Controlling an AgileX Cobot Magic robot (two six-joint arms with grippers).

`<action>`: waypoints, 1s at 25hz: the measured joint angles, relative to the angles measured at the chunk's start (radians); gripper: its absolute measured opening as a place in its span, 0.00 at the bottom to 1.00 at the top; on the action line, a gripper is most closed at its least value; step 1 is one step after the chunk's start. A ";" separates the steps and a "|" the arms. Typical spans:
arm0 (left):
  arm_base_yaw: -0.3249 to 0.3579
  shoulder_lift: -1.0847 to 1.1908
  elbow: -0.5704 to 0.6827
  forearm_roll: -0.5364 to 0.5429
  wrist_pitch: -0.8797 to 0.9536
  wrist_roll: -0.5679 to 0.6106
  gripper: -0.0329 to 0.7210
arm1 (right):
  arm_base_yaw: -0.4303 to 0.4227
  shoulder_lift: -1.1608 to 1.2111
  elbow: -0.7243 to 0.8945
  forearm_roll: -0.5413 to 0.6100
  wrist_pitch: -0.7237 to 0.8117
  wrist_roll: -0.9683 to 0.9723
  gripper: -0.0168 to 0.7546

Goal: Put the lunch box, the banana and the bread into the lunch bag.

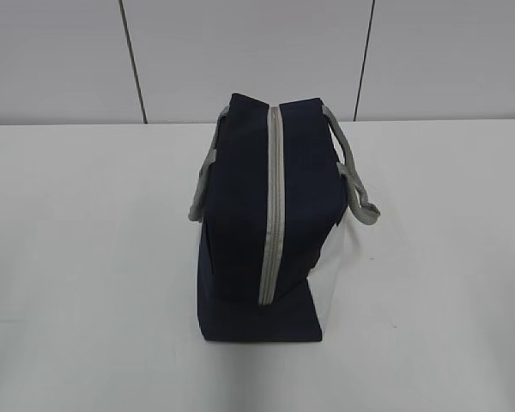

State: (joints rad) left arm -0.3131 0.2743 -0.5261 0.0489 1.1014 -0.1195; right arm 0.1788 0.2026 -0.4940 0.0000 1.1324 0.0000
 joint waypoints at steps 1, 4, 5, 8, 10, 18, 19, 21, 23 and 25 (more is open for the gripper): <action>0.000 0.000 0.000 0.000 0.000 0.000 0.70 | 0.000 0.000 0.000 0.000 0.000 0.000 0.73; 0.008 0.000 0.000 0.000 0.000 0.000 0.70 | 0.000 0.000 0.000 0.000 0.000 0.000 0.73; 0.019 0.000 0.000 0.000 0.000 0.000 0.70 | 0.000 0.000 0.000 0.000 0.000 0.000 0.73; 0.062 0.000 0.000 0.000 0.000 0.000 0.70 | -0.010 0.000 0.000 0.000 0.000 0.000 0.73; 0.102 -0.005 0.000 0.000 0.000 0.000 0.70 | -0.026 0.000 0.000 0.000 0.000 0.000 0.73; 0.270 -0.121 0.001 0.001 0.003 0.000 0.70 | -0.051 -0.024 0.000 0.000 0.000 0.000 0.73; 0.289 -0.145 0.001 0.001 0.003 0.000 0.70 | -0.057 -0.046 0.000 0.000 0.000 0.000 0.73; 0.313 -0.191 0.001 0.001 0.006 0.000 0.70 | -0.082 -0.091 0.000 0.000 0.000 0.000 0.73; 0.324 -0.242 0.001 0.001 0.006 0.000 0.70 | -0.118 -0.151 0.000 0.000 0.000 0.000 0.73; 0.327 -0.280 0.001 0.001 0.011 0.000 0.70 | -0.159 -0.202 0.000 0.000 0.002 0.000 0.73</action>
State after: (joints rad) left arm 0.0136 -0.0060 -0.5253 0.0500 1.1122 -0.1195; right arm 0.0193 0.0008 -0.4940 0.0000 1.1344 0.0000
